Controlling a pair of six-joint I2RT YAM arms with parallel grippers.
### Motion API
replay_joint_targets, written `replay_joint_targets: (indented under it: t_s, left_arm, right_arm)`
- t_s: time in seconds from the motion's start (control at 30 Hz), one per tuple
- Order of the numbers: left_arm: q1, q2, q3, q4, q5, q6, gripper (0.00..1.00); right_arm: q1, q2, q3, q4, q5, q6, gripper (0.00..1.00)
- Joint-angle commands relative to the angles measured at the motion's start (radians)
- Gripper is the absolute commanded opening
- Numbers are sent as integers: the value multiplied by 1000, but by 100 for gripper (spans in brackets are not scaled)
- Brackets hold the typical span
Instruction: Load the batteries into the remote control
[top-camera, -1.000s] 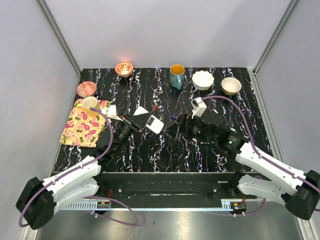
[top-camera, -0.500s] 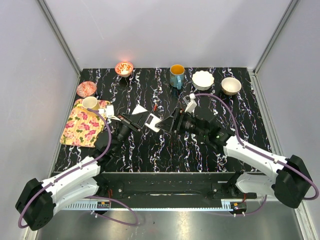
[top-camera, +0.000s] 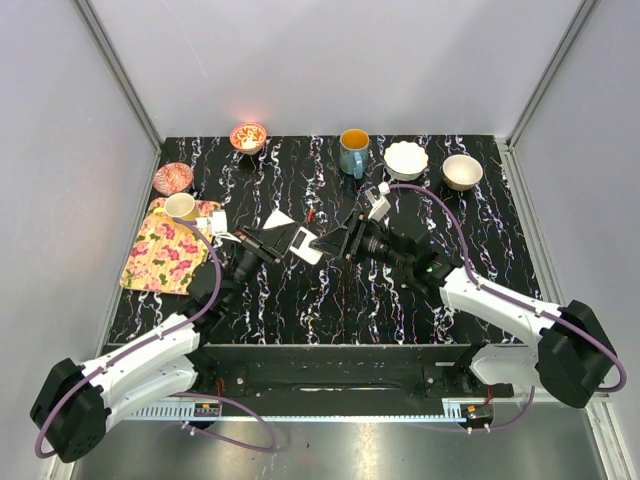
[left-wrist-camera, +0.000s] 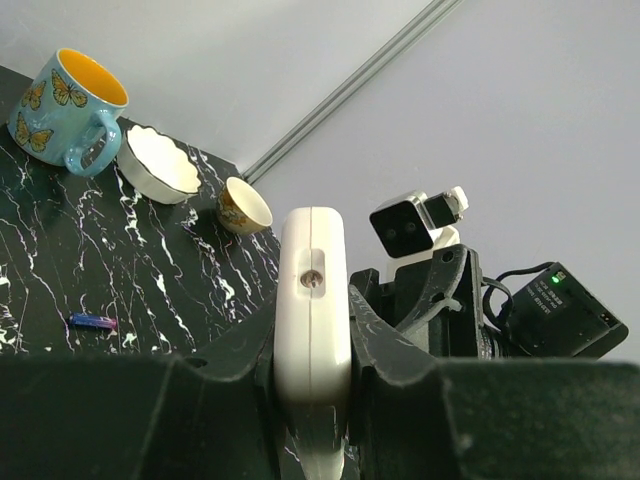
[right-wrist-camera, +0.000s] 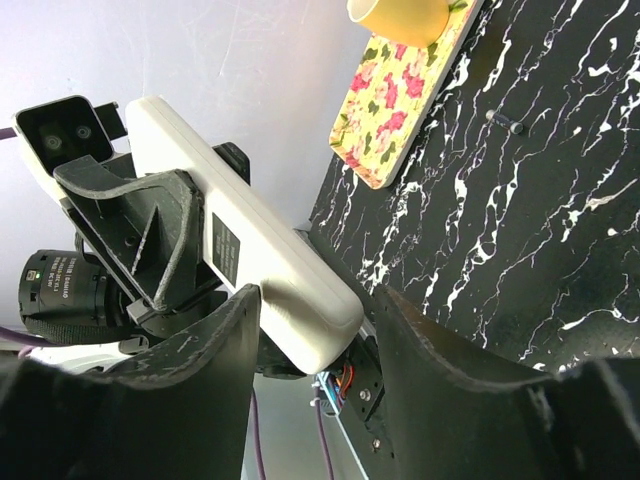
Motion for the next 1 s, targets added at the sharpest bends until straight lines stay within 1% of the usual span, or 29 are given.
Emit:
replay_joint_targets:
  t_s: [0.0,0.33,0.37,0.5,0.67,0.83,0.97]
  left_arm:
    - [-3,-21,22,49,4,-2,0]
    - [-4,-13,30,44,-8,9,0]
    - [-3,-13,33,41,-9,12,0]
    - [-3,-15,39,32,-19,21,0]
    - [-3,-16,40,23,-26,29,0]
    - [-3,-15,45,24,-28,30,0]
    - [-3,-19,43,27,-29,30,0]
  right_arm:
    - [-9,14,-3,80,-34,24,54]
    - [-9,34,-7,68,-66,24,46]
    - [-9,37,-7,68,-69,24,47]
    - [-11,40,-22,77,-76,38,54]
    - [-9,45,-25,83,-85,43,56]
    - [-9,51,-30,89,-88,49,50]
    - [-9,59,-40,109,-94,64,39]
